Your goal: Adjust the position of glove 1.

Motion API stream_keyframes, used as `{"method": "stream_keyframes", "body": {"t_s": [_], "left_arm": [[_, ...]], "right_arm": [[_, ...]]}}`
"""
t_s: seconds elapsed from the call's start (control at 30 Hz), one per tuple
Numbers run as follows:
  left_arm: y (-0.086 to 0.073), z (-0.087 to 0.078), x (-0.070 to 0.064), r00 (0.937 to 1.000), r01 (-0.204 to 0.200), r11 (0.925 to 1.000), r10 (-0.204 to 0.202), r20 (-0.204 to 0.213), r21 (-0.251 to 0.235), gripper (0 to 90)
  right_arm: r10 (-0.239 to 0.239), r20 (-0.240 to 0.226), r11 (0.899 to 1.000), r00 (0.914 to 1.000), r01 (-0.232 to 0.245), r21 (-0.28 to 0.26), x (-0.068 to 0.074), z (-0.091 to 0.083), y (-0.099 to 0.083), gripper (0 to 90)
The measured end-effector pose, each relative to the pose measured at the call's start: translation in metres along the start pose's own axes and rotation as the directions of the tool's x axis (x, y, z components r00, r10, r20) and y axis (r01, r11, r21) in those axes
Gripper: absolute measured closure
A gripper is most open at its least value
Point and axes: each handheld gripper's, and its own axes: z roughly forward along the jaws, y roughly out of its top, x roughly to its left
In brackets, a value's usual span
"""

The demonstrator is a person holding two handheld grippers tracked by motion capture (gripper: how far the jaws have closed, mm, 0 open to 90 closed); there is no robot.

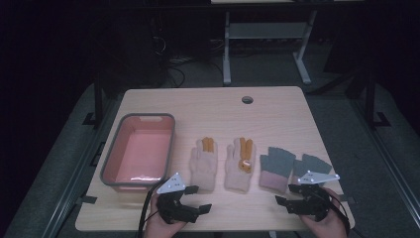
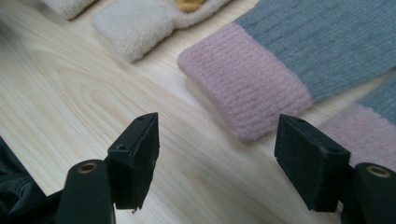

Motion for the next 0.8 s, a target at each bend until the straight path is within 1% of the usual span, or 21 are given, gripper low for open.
{"method": "stream_keyframes", "body": {"t_s": [0.07, 0.1, 0.13, 0.17, 0.2, 0.23, 0.3, 0.33, 0.37, 0.4, 0.43, 0.5, 0.57, 0.6, 0.63, 0.7, 0.77, 0.8], "left_arm": [[0.000, -0.001, 0.001, 1.0000, 0.002, 1.0000, -0.002, -0.007, -0.002, 18.7], [0.000, -0.001, 0.002, 0.9999, 0.003, 1.0000, -0.003, -0.011, -0.002, 18.7], [0.000, -0.002, 0.003, 0.9999, -0.002, 1.0000, 0.002, -0.015, -0.001, 18.7], [-0.001, -0.002, 0.003, 0.9998, 0.001, 1.0000, -0.001, -0.018, -0.002, 18.7], [-0.001, -0.003, 0.003, 0.9998, 0.001, 1.0000, -0.001, -0.019, 0.000, 18.7], [-0.002, -0.003, 0.003, 0.9998, 0.006, 1.0000, -0.006, -0.019, -0.004, 18.7], [-0.003, -0.004, 0.002, 0.9998, 0.009, 0.9999, -0.009, -0.019, -0.006, 18.8], [-0.003, -0.004, 0.003, 0.9998, 0.011, 0.9999, -0.011, -0.017, -0.004, 18.7], [-0.003, -0.004, 0.003, 0.9998, 0.011, 0.9999, -0.011, -0.018, -0.003, 18.7], [-0.004, -0.004, 0.002, 0.9997, 0.012, 0.9999, -0.012, -0.022, -0.006, 18.8], [-0.004, -0.005, 0.002, 0.9996, 0.015, 0.9999, -0.015, -0.026, -0.008, 18.8], [-0.004, -0.006, 0.002, 0.9992, 0.021, 0.9997, -0.021, -0.033, -0.014, 18.8], [-0.004, -0.008, 0.001, 0.9989, 0.025, 0.9995, -0.026, -0.040, -0.021, 18.8], [-0.005, -0.009, 0.001, 0.9989, 0.025, 0.9995, -0.026, -0.039, -0.020, 18.8], [-0.005, -0.010, 0.001, 0.9989, 0.025, 0.9995, -0.025, -0.040, -0.020, 18.8], [-0.005, -0.011, 0.001, 0.9989, 0.027, 0.9993, -0.028, -0.038, -0.026, 18.7], [-0.004, -0.012, 0.002, 0.9990, 0.034, 0.9990, -0.035, -0.029, -0.029, 18.8], [-0.003, -0.011, 0.003, 0.9991, 0.038, 0.9990, -0.038, -0.017, -0.023, 19.5]], "right_arm": [[0.003, -0.003, 1.000, 1.0000, -0.003, 0.004, 0.001, 0.001, 0.001, 30.6], [-0.010, -0.005, 1.000, 0.9999, 0.010, 0.005, 0.000, 0.002, 0.001, 30.6], [-0.007, -0.021, 1.000, 0.9998, 0.007, 0.013, 0.002, 0.003, 0.003, 30.5], [-0.007, -0.021, 1.000, 0.9998, 0.007, 0.013, 0.002, 0.003, 0.003, 30.5], [-0.013, -0.034, 1.000, 0.9993, 0.013, 0.007, 0.002, 0.003, 0.005, 30.5], [-0.013, -0.034, 1.000, 0.9993, 0.013, 0.007, 0.002, 0.003, 0.005, 30.5], [-0.010, -0.058, 1.000, 0.9983, 0.010, 0.000, 0.004, 0.005, 0.009, 30.0], [-0.028, -0.061, 1.000, 0.9977, 0.029, 0.006, 0.007, 0.007, 0.014, 29.9], [-0.028, -0.061, 1.000, 0.9977, 0.029, 0.006, 0.007, 0.007, 0.014, 29.9], [-0.041, -0.069, 0.999, 0.9968, 0.043, 0.016, 0.008, 0.009, 0.021, 30.0], [-0.041, -0.069, 0.999, 0.9968, 0.043, 0.016, 0.008, 0.009, 0.021, 30.0], [-0.031, -0.098, 0.999, 0.9947, 0.034, 0.026, 0.009, 0.011, 0.028, 30.1], [-0.038, -0.102, 0.998, 0.9940, 0.042, 0.035, 0.011, 0.011, 0.036, 30.2], [-0.047, -0.108, 0.998, 0.9930, 0.052, 0.046, 0.012, 0.011, 0.044, 30.1], [-0.047, -0.108, 0.998, 0.9930, 0.052, 0.046, 0.012, 0.011, 0.044, 30.1], [-0.050, -0.120, 0.997, 0.9916, 0.057, 0.056, 0.012, 0.011, 0.053, 30.1], [-0.065, -0.117, 0.995, 0.9910, 0.073, 0.066, 0.014, 0.011, 0.060, 30.1], [-0.089, -0.116, 0.991, 0.9892, 0.100, 0.092, 0.019, 0.012, 0.067, 30.1]]}}
